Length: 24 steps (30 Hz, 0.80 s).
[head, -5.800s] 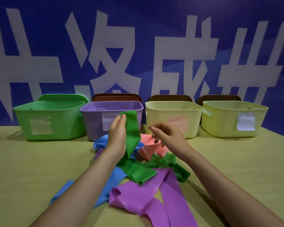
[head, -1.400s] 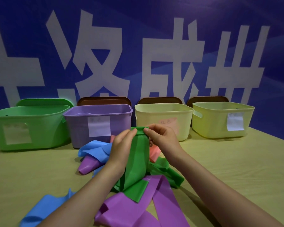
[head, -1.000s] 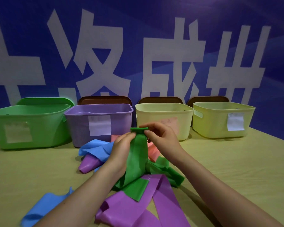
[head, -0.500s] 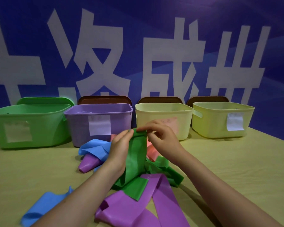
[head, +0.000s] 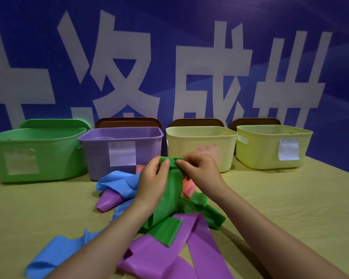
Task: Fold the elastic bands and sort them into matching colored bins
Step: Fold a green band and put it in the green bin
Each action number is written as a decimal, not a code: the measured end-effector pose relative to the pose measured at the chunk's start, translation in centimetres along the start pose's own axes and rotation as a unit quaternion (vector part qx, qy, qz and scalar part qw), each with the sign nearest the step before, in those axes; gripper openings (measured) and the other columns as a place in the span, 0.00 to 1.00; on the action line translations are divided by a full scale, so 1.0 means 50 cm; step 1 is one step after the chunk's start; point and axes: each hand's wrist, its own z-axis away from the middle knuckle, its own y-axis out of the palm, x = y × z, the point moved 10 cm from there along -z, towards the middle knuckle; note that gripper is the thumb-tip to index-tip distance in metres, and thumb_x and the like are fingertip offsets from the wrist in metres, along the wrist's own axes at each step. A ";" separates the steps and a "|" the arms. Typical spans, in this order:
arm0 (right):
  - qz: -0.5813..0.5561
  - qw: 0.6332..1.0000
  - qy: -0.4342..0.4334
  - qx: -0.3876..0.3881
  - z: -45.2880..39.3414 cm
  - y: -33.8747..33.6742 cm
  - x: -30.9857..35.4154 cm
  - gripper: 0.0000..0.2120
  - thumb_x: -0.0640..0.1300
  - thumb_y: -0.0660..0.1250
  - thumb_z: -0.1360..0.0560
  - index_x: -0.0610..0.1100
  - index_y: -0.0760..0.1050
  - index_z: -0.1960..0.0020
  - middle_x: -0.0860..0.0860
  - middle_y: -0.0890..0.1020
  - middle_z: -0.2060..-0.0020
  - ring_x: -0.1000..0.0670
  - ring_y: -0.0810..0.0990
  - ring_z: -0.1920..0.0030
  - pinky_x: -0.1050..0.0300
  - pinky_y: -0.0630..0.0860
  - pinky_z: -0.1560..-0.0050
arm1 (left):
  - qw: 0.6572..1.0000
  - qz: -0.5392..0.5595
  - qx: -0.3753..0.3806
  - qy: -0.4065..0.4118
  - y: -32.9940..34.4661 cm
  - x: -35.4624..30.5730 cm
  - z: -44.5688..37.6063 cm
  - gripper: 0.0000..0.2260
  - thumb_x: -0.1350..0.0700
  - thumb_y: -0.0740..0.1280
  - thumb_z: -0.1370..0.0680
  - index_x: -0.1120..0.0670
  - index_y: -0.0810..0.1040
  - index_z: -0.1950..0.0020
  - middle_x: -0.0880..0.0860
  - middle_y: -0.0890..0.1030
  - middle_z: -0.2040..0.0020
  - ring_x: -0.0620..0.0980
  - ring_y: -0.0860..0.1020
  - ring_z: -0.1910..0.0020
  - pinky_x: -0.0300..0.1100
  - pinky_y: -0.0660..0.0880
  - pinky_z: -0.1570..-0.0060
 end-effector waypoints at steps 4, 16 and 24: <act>0.001 1.000 -0.008 -0.008 0.002 0.000 0.002 0.10 0.39 0.67 0.24 0.44 0.79 0.64 0.51 0.78 0.74 0.58 0.76 0.74 0.62 0.73 0.68 | 1.000 0.015 0.004 0.005 0.000 -0.003 0.000 0.06 0.59 0.63 0.20 0.59 0.78 0.52 0.61 0.82 0.56 0.59 0.81 0.54 0.53 0.78 0.51; -0.026 0.999 -0.020 -0.001 0.000 0.003 0.002 0.03 0.36 0.68 0.24 0.39 0.81 0.54 0.48 0.81 0.66 0.60 0.78 0.70 0.66 0.74 0.66 | 0.999 -0.025 0.013 0.046 -0.001 -0.013 -0.003 0.05 0.61 0.64 0.21 0.60 0.78 0.53 0.59 0.80 0.62 0.54 0.78 0.61 0.45 0.75 0.61; 0.007 0.997 -0.064 -0.036 0.001 -0.007 0.024 0.04 0.39 0.69 0.25 0.46 0.80 0.56 0.47 0.82 0.65 0.51 0.80 0.64 0.54 0.79 0.60 | 0.993 0.111 0.017 -0.034 0.001 0.006 0.002 0.05 0.59 0.64 0.21 0.55 0.80 0.53 0.53 0.83 0.61 0.47 0.81 0.62 0.36 0.78 0.63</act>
